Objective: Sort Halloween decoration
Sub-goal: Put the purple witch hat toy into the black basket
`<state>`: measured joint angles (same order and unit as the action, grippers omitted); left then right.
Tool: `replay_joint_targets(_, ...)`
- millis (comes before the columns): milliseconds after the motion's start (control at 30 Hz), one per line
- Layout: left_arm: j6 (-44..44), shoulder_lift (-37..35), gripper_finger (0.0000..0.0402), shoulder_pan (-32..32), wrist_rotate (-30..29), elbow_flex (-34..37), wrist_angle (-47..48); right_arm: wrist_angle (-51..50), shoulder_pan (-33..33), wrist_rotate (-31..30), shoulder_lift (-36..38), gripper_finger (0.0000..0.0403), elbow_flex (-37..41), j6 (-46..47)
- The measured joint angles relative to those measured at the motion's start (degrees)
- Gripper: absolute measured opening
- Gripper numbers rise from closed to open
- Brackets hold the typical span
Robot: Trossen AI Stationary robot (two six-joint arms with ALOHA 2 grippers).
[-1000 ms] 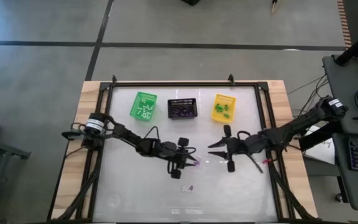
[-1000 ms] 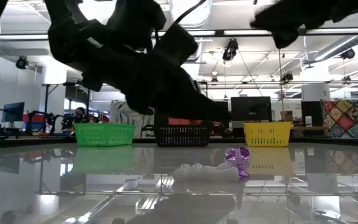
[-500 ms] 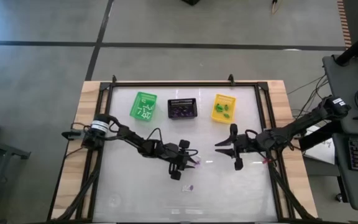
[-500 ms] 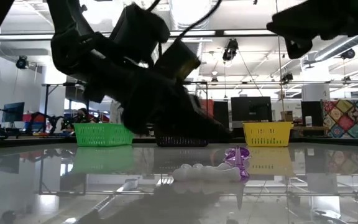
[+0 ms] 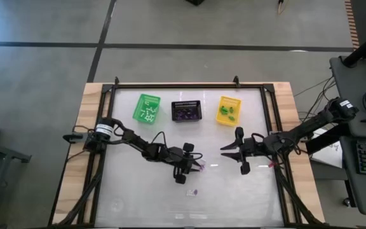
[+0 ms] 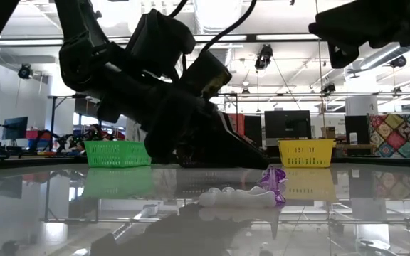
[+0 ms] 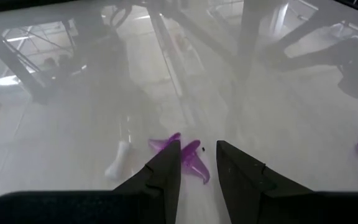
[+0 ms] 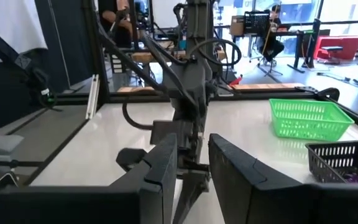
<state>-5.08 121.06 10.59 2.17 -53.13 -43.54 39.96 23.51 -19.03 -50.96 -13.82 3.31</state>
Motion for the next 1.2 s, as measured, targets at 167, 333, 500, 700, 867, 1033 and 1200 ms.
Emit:
replay_joint_targets(167, 0.02, 0.11, 0.0086, -0.13, -0.19, -0.11, -0.19, -0.21, 0.0, 0.01, 0.18, 0.0084, 0.15, 0.12)
replay_joint_targets(333, -0.37, 0.24, 0.0086, -0.24, -0.22, -0.09, -0.31, -0.23, 0.0, -0.01, 0.18, 0.0084, 0.15, 0.12)
replay_joint_targets(500, -0.41, 2.83, 0.0086, -0.24, -0.22, -1.34, -1.99, -0.23, 0.0, -0.01, 0.18, 0.0084, 0.15, 0.11)
replay_joint_targets(700, 0.96, 3.52, 0.0078, -0.24, -1.87, -1.57, -1.94, -0.24, 0.0, -0.01, 0.18, 0.0084, 0.15, 0.52)
replay_joint_targets(867, 1.11, 3.44, 0.0052, -0.15, -4.02, -1.22, -1.31, -0.27, 0.0, -0.01, 0.18, 0.0084, 0.15, 0.73)
replay_joint_targets(1033, 1.09, 3.41, 0.0007, -0.13, -4.02, -1.17, -0.87, -0.3, 0.0, -0.04, 0.18, 0.0084, 0.15, 1.25)
replay_joint_targets(1200, 0.76, 3.34, 0.0002, -0.13, -4.33, -1.09, -0.58, -0.3, 0.0, -0.03, 0.18, 0.0084, 0.15, 1.25)
